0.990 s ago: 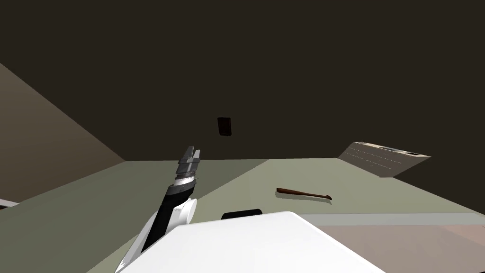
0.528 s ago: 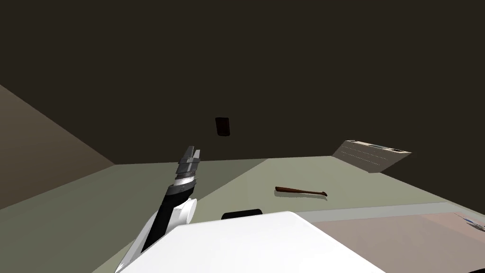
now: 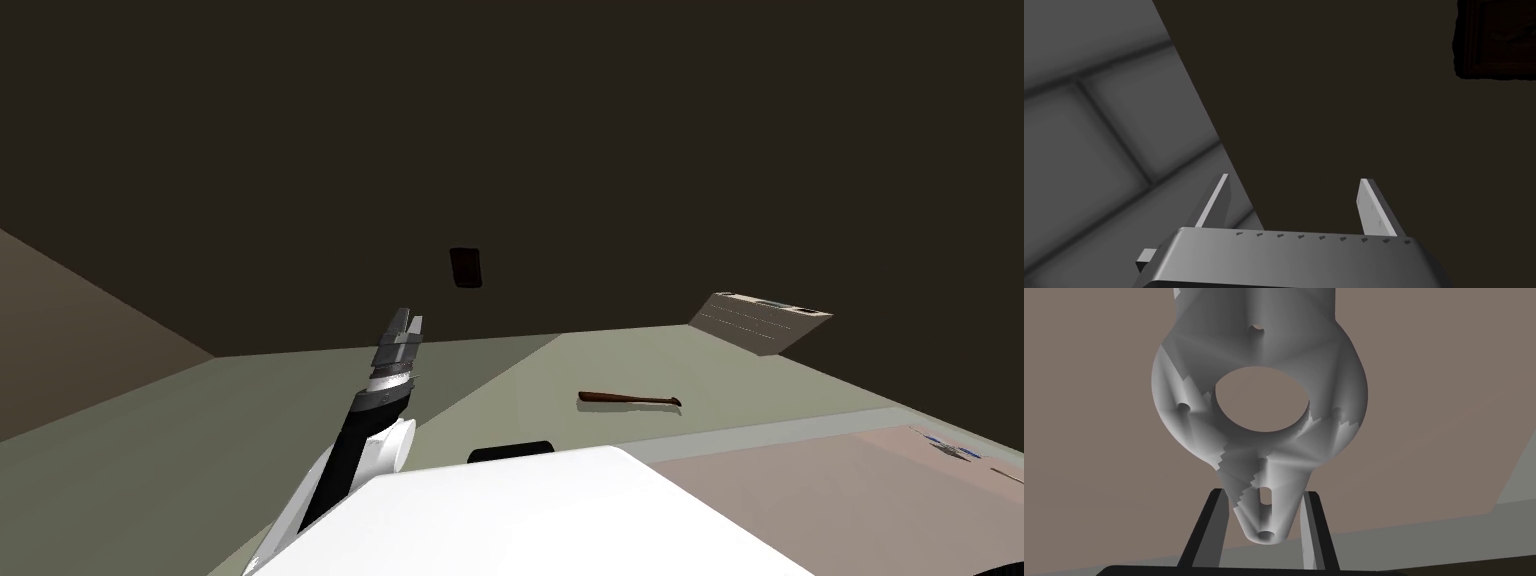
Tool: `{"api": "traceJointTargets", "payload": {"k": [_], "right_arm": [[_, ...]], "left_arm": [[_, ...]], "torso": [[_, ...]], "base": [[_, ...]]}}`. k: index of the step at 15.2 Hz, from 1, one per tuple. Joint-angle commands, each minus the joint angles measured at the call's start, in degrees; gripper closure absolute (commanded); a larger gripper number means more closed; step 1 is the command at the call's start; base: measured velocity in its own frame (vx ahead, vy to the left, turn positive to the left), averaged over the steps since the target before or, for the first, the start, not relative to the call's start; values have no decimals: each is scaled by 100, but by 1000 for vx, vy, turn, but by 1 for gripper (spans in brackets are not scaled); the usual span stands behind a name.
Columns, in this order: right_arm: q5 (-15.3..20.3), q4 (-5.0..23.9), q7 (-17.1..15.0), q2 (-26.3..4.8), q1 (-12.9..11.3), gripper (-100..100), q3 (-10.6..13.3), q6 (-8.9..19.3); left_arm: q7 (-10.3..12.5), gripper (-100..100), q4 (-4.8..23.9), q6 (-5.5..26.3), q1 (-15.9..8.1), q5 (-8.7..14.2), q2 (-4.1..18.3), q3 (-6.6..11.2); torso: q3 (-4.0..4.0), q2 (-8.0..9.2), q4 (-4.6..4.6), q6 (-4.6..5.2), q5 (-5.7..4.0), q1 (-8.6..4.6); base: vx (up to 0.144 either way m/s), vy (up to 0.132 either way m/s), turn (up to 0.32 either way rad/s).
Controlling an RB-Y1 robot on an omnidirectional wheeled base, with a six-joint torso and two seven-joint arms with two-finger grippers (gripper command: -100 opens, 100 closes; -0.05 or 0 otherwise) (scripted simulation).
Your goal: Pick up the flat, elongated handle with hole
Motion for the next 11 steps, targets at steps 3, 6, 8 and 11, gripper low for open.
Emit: {"api": "traceJointTargets", "payload": {"k": [3,6,8,11], "right_arm": [[489,-220,-301,-48,63,100,-118,11],[866,-432,-591,-93,121,100,-224,26],[1091,-644,-827,-138,179,100,-331,40],[1168,-601,-810,-131,160,100,-319,30]], "left_arm": [[0,0,0,0,0,0,0,0],[0,0,0,0,0,0,0,0],[0,0,0,0,0,0,0,0],[0,0,0,0,0,0,0,0]], "torso": [[0,0,0,2,2,1],[-1,-2,0,1,4,4],[-1,-1,0,-2,4,4],[-1,-1,-1,0,6,6]], "base": [[9,7,-78],[14,10,-82],[7,7,-44],[7,6,-48]]}}
